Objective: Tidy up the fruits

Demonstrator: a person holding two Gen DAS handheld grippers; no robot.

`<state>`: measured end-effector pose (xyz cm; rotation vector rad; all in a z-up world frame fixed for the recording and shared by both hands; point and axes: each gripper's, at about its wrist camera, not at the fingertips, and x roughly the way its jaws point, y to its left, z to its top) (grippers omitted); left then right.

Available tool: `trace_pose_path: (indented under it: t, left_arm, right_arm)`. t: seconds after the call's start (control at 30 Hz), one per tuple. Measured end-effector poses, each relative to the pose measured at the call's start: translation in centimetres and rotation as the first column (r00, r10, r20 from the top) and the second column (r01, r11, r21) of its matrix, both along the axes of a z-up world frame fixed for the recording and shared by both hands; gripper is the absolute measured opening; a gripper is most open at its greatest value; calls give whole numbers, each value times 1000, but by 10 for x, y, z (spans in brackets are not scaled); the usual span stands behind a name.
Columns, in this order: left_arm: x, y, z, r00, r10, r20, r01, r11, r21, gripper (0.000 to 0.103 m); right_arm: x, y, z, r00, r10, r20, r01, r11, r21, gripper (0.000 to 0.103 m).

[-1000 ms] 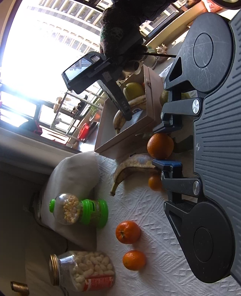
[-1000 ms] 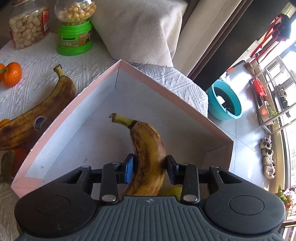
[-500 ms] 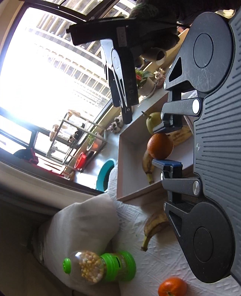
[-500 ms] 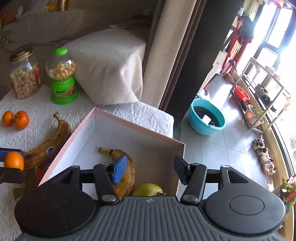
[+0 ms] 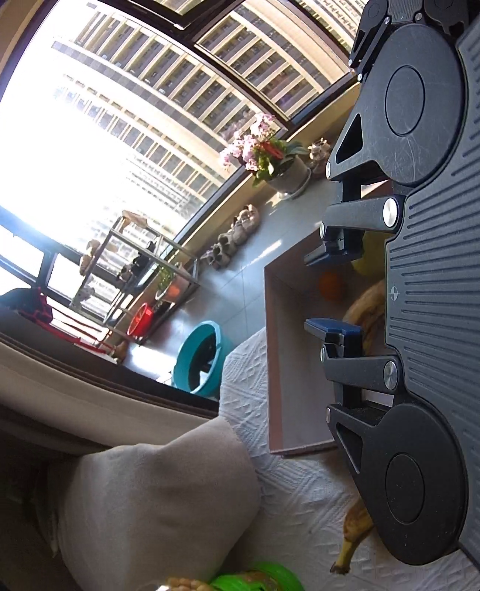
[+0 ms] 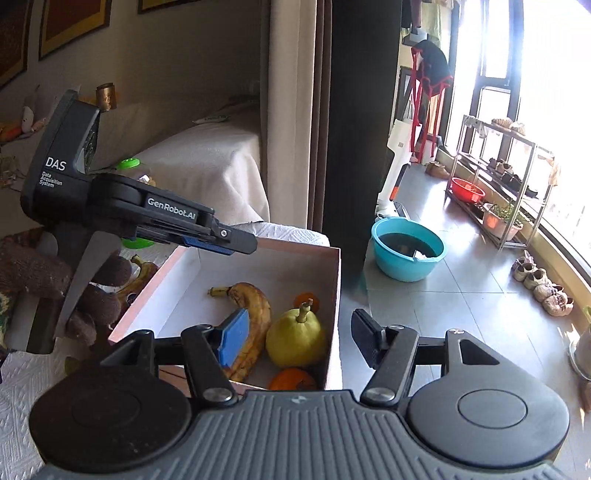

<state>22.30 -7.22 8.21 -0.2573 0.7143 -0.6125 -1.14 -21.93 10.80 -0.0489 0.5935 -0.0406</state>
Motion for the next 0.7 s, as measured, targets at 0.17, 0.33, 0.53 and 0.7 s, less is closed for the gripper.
trace_pose_path:
  t: [0.17,0.33,0.53,0.7]
  left_arm:
    - [-51,73,7,982,137,128,-155,978,140,34]
    - [-81,141,2,922,322,214,-374,884,281,34]
    - [-88,209,-12,840,517,166,-543,796,268,34]
    - [-82,220,-26,830,541,133,-557,792,252,34]
  right_arm:
    - [-17,26,-22,996,82,16,-83,996,33,62]
    - [-36,64,-39,987,155,50,-156,988,17,62]
    - [-48,99,-66,980,194,51,-195,981,19,62]
    - [-47,114,-89,984,178,9,-178,984,-21,62]
